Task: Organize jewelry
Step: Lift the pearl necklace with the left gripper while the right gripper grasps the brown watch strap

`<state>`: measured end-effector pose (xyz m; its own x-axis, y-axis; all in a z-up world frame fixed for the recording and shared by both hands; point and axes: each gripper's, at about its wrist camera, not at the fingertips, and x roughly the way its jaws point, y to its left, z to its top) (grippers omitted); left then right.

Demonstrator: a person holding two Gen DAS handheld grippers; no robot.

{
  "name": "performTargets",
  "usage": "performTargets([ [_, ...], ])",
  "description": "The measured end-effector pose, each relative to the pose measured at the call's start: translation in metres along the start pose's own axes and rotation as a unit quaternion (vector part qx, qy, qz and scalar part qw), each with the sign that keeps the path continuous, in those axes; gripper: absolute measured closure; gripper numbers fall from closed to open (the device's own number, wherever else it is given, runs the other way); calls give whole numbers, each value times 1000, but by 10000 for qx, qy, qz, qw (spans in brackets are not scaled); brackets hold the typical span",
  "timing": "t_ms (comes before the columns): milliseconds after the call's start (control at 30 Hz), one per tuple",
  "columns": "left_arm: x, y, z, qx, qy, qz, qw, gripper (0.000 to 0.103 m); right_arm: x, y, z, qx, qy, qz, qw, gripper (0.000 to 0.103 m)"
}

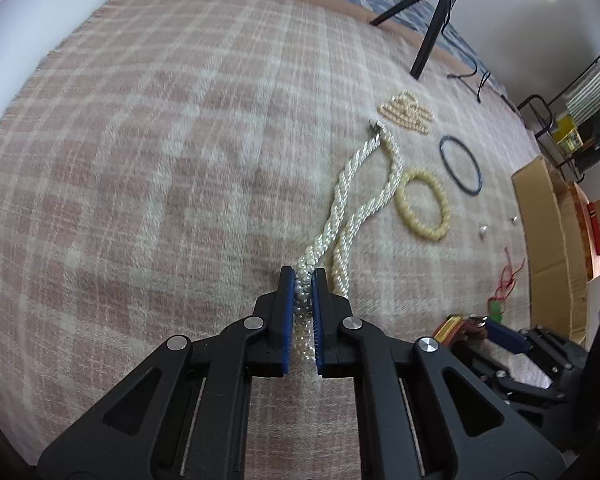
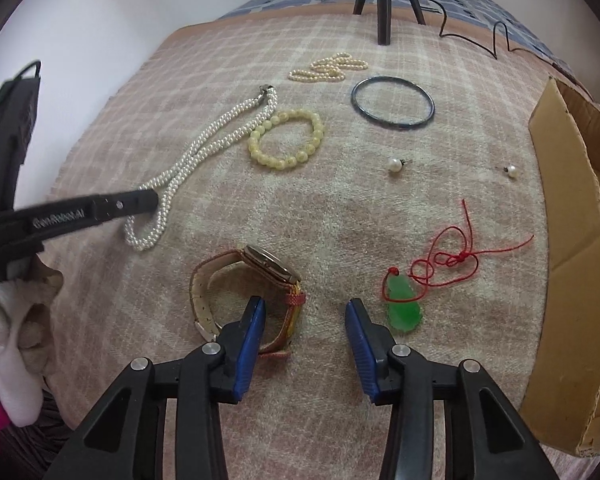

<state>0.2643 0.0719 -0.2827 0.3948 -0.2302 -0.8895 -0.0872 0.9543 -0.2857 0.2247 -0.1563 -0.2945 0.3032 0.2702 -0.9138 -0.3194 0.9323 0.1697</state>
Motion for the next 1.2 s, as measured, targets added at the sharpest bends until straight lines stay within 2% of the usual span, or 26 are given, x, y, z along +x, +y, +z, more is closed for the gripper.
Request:
performTargets([
  [133, -16, -1, 9, -120, -218, -196, 9995, 97, 2, 2, 1, -68, -54, -61, 9999, 59],
  [200, -25, -2, 13, -146, -340, -256, 9990, 97, 2, 3, 1, -121, -72, -140, 9998, 64],
  [300, -39, -6, 20, -107, -547, -319, 9979, 97, 1, 1, 2, -41, -96, -78, 9999, 76],
  [367, -48, -8, 23, -97, -658, -386, 9970, 97, -1, -2, 2, 37, -101, 27, 9999, 88],
  [433, -56, -11, 26, -84, -774, -442, 9960, 97, -2, -2, 2, 64, -107, 57, 9999, 93],
  [600, -78, -10, 33, -210, -1008, -630, 9927, 97, -11, 4, 0, -37, -235, 46, 9997, 93],
  [833, -114, -12, 41, -257, -1399, -891, 9858, 97, -44, 4, 1, -112, -689, -30, 9976, 94],
  [1033, -130, -22, 43, -242, -1538, -1075, 9819, 97, -79, 1, -1, -174, -1106, -208, 9935, 94],
  [1200, -140, -45, 42, -76, -1612, -1235, 9791, 97, -104, -12, -8, -142, -1374, -345, 9898, 94],
])
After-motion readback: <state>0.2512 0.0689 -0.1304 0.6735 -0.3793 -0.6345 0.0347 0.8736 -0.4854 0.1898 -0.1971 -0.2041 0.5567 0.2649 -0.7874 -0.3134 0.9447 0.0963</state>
